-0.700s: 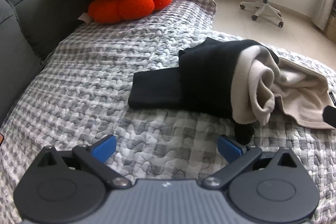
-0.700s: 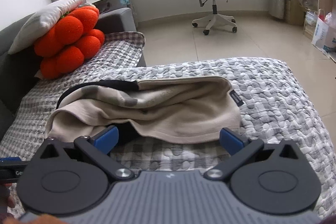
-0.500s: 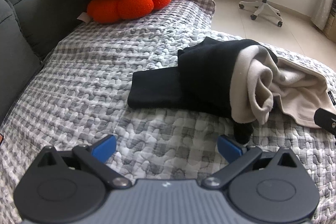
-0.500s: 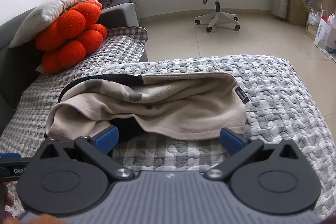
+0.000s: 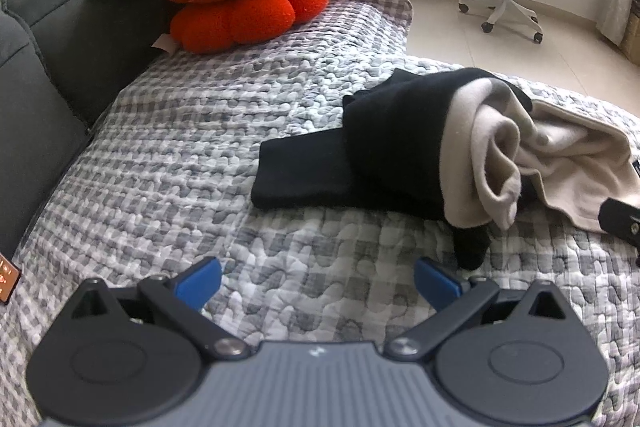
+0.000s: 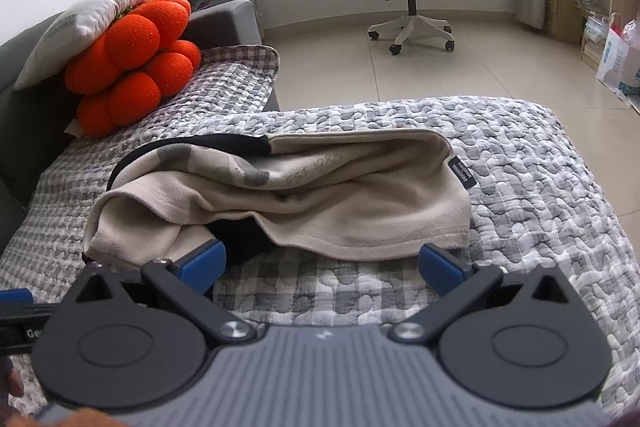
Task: Fold clothes
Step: 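Move both tools toward the bunched black and beige garments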
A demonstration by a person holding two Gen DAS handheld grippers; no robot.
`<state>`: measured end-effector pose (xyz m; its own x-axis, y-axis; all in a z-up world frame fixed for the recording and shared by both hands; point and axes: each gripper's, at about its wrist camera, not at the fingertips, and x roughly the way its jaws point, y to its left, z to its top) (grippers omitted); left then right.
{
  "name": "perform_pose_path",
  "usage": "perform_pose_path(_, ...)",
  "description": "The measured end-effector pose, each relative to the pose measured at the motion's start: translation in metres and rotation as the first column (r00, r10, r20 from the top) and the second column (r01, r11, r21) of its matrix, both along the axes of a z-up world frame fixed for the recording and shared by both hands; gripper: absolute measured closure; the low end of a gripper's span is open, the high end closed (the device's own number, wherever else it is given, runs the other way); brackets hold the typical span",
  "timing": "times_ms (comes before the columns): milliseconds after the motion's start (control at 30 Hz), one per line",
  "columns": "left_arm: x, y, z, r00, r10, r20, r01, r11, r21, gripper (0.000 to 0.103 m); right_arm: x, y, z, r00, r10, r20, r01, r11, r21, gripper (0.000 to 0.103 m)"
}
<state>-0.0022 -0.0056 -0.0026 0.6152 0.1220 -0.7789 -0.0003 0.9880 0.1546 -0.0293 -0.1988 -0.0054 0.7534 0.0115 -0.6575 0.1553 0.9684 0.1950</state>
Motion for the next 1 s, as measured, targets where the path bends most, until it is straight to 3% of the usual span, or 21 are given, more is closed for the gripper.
perform_pose_path(333,-0.0032,-0.0093,-0.0029,1.0,-0.015,0.012,0.014,0.996,0.087,0.0,0.0018,0.0063,-0.0023,1.0,0.013,-0.008,-0.013,1.0,-0.012,0.0)
perform_pose_path(400,-0.0036,-0.0087,-0.0009,1.0,-0.03,0.008,0.03,0.998,0.061,0.0,0.0018,0.0066,-0.0023,1.0,0.012,-0.009,-0.012,1.0,-0.013,0.0)
perform_pose_path(633,-0.0051,-0.0031,0.004,0.993,-0.109,-0.037,0.102,0.982,-0.162,0.0,0.0017,0.0064,-0.0026,1.0,0.008,-0.01,-0.008,1.0,-0.016,0.0)
perform_pose_path(833,-0.0069,-0.0067,0.0042,0.992,-0.124,-0.039,0.113,0.973,-0.202,0.0,0.0014,0.0072,-0.0027,1.0,0.008,-0.009,-0.008,1.0,-0.018,0.0)
perform_pose_path(1000,-0.0002,-0.0016,-0.0003,0.988,-0.117,-0.103,0.09,0.967,-0.237,0.0,0.002,0.0079,-0.0036,1.0,0.01,-0.014,-0.011,1.0,-0.02,0.0)
